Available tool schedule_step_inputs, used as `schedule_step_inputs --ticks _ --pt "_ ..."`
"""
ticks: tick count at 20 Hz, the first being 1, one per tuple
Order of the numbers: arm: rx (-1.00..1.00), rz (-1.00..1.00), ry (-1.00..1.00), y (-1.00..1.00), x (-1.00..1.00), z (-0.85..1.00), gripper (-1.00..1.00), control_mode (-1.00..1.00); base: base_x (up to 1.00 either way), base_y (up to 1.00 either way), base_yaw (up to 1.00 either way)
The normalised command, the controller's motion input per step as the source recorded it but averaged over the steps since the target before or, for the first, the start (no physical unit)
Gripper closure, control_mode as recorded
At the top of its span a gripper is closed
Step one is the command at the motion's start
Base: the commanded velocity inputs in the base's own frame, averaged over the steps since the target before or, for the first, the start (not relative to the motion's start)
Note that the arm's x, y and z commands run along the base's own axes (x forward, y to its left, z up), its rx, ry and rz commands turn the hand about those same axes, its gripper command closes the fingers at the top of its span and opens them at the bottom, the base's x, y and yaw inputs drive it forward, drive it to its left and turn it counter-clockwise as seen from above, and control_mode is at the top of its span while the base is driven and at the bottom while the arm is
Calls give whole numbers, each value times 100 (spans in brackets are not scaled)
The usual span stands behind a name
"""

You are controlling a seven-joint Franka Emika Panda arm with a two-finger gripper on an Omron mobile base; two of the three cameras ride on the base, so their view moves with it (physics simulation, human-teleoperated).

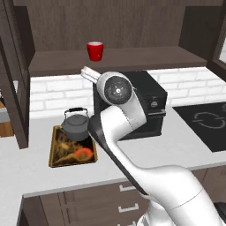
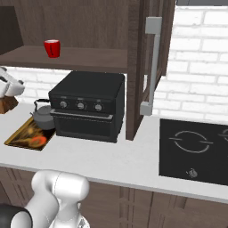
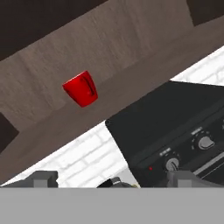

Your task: Pick the kettle from the counter and place it on the tray. Then pick the mug from the cabinet and place it on the tray. Then close the cabinet doors.

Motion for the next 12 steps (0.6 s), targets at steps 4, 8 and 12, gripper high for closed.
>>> schedule_step_inputs --ticks 4,8,12 --pt "-23 32 0 -81 1 1 -100 -100 0 0 0" --pt "0 6 2 -4 6 0 -100 -100 0 0 0" --pt "0 0 0 -6 5 -1 -100 -100 0 0 0"
